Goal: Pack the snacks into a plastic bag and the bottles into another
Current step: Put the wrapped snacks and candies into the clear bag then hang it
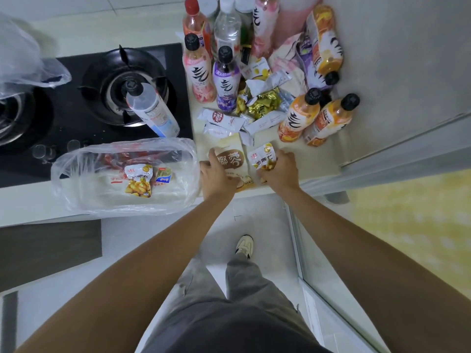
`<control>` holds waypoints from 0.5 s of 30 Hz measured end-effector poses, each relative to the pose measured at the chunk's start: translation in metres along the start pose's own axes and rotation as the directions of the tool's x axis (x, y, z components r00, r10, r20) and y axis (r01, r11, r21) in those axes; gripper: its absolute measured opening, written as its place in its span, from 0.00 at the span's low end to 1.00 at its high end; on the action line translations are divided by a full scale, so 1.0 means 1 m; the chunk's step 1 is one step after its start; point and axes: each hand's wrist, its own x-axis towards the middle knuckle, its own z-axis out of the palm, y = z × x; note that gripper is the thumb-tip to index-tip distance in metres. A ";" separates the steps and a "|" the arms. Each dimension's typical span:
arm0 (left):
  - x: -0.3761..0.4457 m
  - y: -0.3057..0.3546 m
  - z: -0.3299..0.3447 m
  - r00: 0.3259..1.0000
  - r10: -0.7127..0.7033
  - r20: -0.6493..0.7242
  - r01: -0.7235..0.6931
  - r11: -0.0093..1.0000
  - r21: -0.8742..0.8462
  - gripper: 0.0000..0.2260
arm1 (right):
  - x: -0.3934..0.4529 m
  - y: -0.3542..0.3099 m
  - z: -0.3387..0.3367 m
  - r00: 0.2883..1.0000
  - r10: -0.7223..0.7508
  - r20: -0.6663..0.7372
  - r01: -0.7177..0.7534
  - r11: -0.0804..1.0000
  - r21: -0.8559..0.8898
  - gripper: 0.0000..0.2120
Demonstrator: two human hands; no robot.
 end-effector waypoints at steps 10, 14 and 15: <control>-0.001 0.008 -0.010 0.992 -0.071 0.101 0.099 0.946 -0.308 0.24 | -0.016 0.004 -0.006 1.000 0.018 -0.012 -0.014 0.954 0.298 0.08; -0.015 -0.002 -0.030 0.995 -0.054 0.083 0.085 0.900 -0.427 0.18 | -0.030 -0.005 -0.009 1.000 0.004 -0.030 0.008 0.927 0.374 0.06; -0.020 -0.005 -0.037 0.996 -0.051 0.069 0.077 0.882 -0.465 0.17 | -0.035 -0.009 -0.010 1.000 -0.001 -0.030 0.013 0.915 0.403 0.05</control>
